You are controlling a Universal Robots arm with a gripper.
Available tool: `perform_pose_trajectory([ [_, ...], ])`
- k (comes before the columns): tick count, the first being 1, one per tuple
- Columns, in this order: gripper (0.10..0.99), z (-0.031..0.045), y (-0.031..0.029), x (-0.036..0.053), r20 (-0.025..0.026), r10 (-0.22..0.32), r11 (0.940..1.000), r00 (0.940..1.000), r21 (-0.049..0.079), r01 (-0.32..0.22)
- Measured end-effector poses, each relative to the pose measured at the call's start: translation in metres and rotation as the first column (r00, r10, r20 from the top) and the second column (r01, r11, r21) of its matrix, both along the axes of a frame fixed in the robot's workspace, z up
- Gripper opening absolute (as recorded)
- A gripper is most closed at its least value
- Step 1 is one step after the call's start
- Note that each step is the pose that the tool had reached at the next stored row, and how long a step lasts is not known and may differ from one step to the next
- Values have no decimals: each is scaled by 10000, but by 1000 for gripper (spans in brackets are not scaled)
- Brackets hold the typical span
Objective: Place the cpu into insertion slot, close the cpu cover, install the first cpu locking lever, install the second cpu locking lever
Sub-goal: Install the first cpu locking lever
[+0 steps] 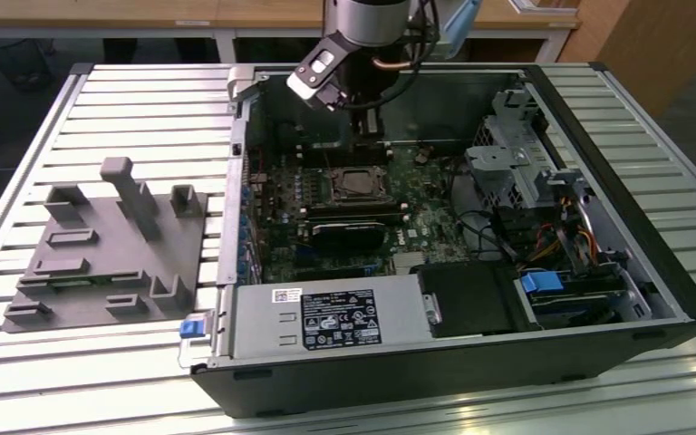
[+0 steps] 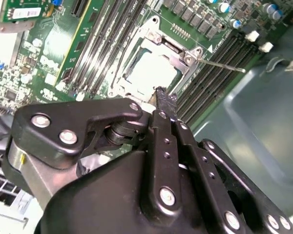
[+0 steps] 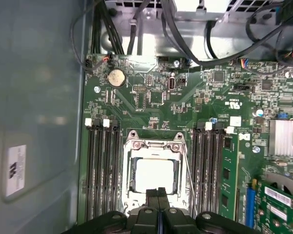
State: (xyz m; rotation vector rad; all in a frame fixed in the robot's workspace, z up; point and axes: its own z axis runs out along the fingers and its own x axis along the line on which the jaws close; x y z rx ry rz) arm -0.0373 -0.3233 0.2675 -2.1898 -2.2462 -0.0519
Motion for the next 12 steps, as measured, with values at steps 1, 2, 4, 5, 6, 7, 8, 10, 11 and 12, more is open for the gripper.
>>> perform_pose_trajectory([
  [1,106,22,0,0,3,0,10000,10000,-1,0],
  [2,106,45,0,0,6,0,10000,10000,0,0],
  [4,106,91,0,0,10,0,10000,10000,0,0],
  [5,106,110,0,0,13,0,10000,10000,1,0],
  [6,106,126,0,0,16,0,10000,10000,3,0],
  [7,106,139,0,0,19,0,10000,10000,3,0],
  [8,106,146,0,0,28,0,10000,10000,3,0],
  [10,106,150,0,0,61,0,10000,10000,6,0],
  [11,106,150,0,0,69,19,10000,10000,7,-19],
  [12,106,150,0,0,69,137,9999,9999,6,-137],
])
